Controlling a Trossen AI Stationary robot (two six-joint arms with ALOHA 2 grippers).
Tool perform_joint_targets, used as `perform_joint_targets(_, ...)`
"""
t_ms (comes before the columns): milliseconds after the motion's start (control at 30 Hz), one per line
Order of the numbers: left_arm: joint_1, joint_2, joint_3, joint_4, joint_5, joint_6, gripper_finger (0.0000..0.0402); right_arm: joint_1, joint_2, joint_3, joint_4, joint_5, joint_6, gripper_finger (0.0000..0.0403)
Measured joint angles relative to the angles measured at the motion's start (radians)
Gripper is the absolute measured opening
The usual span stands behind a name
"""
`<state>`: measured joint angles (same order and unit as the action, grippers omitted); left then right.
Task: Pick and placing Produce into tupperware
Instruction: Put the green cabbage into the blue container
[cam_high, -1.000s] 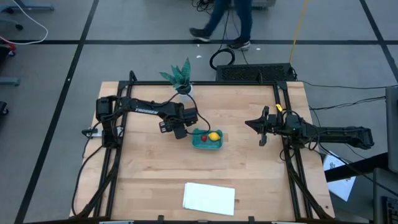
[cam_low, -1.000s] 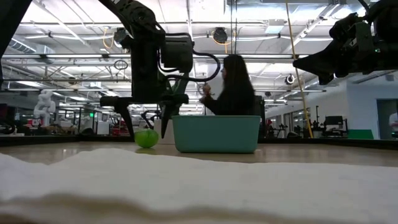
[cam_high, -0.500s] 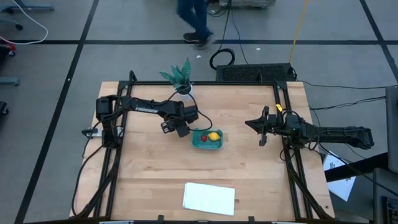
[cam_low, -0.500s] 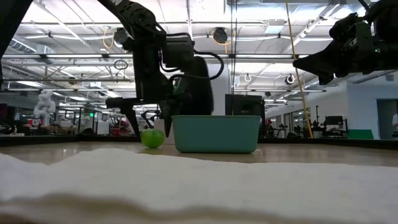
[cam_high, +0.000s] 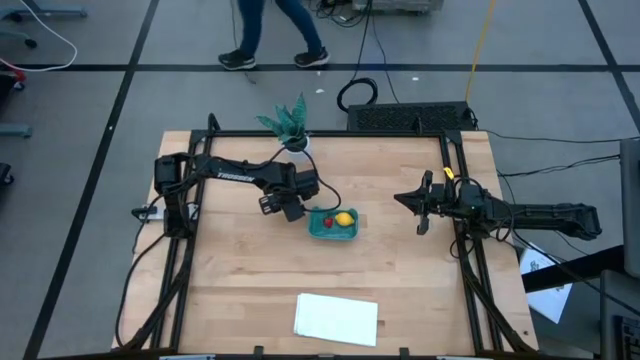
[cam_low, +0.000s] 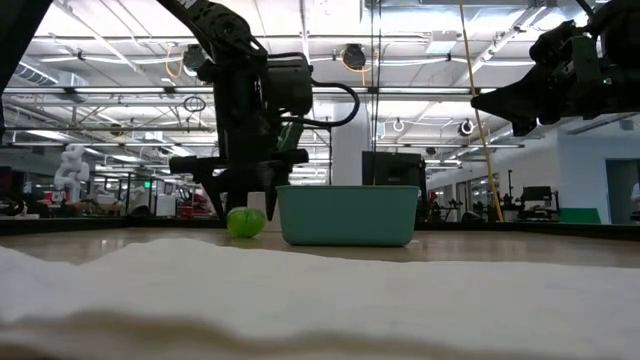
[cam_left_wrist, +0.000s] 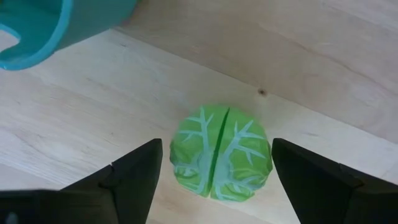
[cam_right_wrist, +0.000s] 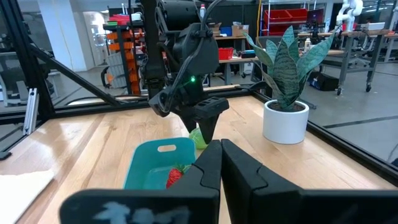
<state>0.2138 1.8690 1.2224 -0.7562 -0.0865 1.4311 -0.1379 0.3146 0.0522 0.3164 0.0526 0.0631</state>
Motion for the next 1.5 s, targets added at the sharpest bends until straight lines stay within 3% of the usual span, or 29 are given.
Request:
perform_joint_targets(433,0.000,0.000,0.000,0.002,0.018,0.004,0.0307,0.000,0.000,0.000,0.000,0.000,0.000,0.0000)
perform_joint_targets(833,0.000,-0.002,0.000,0.003,0.033,-0.003,0.0217,0.000,0.000,0.000,0.000,0.000,0.000,0.0000)
perform_joint_targets(1500,0.000,-0.001,0.000,0.006,-0.056,-0.116,0.0223,0.000,0.000,0.000,0.000,0.000,-0.004,0.0000)
